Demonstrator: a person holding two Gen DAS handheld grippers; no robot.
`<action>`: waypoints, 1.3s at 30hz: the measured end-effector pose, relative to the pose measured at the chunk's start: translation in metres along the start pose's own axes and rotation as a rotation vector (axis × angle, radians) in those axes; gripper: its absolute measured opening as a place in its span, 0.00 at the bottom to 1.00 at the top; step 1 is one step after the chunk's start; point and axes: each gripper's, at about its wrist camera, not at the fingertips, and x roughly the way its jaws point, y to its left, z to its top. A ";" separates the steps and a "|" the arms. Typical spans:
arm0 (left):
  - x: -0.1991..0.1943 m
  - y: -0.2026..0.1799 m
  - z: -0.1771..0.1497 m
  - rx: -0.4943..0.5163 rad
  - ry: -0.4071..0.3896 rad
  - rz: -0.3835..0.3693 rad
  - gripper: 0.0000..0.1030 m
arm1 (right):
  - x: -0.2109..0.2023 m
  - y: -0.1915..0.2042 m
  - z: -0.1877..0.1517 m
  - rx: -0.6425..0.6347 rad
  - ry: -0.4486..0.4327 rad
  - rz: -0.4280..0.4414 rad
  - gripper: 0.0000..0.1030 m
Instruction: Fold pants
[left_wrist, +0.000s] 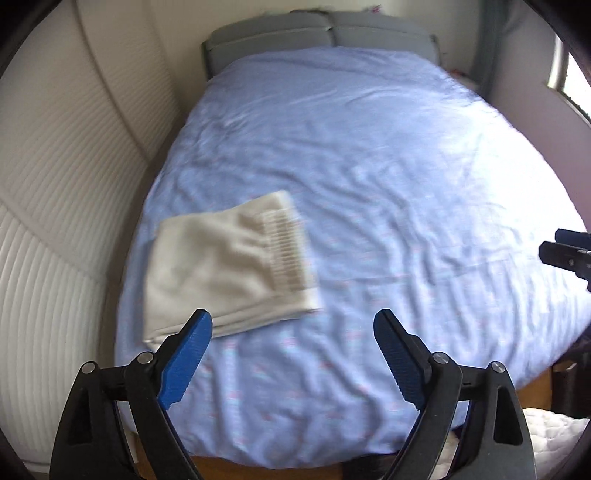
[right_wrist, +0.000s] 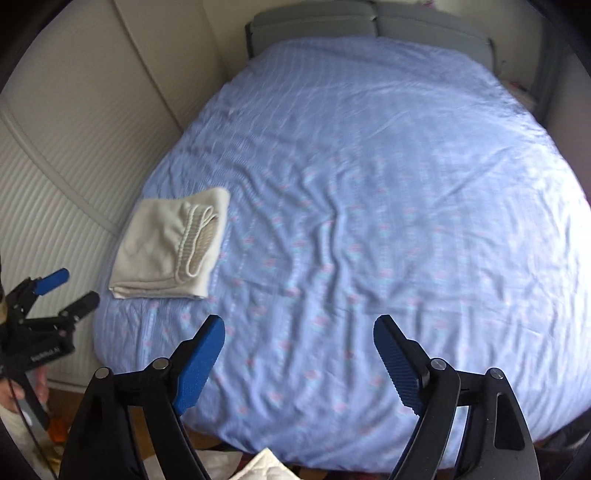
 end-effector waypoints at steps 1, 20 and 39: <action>-0.010 -0.017 0.000 0.001 -0.018 -0.019 0.88 | -0.013 -0.008 -0.006 0.000 -0.019 -0.009 0.83; -0.163 -0.252 -0.005 0.019 -0.270 -0.017 0.96 | -0.189 -0.174 -0.087 -0.009 -0.243 0.035 0.84; -0.217 -0.310 -0.004 0.019 -0.369 -0.038 1.00 | -0.250 -0.217 -0.108 0.011 -0.366 0.004 0.88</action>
